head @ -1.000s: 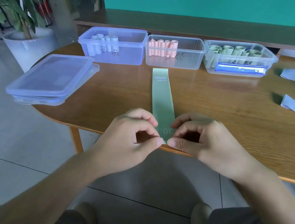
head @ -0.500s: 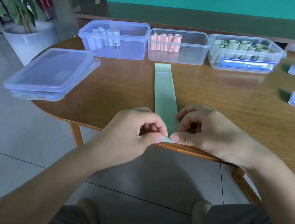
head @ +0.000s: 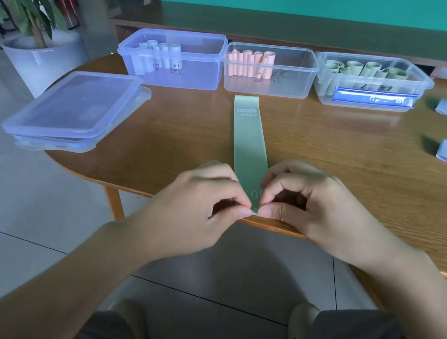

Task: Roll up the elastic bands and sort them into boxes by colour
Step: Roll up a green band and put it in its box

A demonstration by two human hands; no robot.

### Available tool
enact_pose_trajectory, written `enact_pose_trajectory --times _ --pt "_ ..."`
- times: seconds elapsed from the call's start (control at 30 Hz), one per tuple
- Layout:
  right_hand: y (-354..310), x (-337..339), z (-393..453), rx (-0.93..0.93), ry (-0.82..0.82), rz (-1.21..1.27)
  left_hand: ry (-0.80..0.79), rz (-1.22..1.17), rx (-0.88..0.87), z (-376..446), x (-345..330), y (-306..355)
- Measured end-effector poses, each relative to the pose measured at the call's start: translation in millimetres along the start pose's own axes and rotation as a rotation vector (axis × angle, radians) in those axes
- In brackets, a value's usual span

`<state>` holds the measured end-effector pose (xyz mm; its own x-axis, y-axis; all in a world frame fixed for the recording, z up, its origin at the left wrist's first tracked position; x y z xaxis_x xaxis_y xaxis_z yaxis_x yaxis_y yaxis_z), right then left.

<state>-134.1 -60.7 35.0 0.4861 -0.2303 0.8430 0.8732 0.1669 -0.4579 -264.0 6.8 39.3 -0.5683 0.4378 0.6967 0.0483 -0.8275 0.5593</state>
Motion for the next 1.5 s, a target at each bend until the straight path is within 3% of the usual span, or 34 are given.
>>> enact_pose_trajectory --times 0.4,0.8,1.5 --pt "4 2 -3 0.023 0.046 -0.071 0.075 -0.084 0.075 0 2 -3" --pt "4 2 2 0.043 0.052 -0.141 0.010 -0.051 0.036 1 -1 3" --pt "21 5 15 -0.162 -0.015 -0.139 0.052 0.074 0.102 7 -3 -3"
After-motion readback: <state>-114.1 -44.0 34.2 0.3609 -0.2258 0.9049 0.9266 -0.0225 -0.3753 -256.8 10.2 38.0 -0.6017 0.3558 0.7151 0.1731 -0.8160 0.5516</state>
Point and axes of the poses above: each hand's wrist, its own z-axis towards the middle knuckle, its own x-axis out of the back of the hand, y = z × x, the point moved 8 cm from there along z, towards the middle knuckle, and after that the axes turned 14 degrees about -z, right-handed, at the moved point
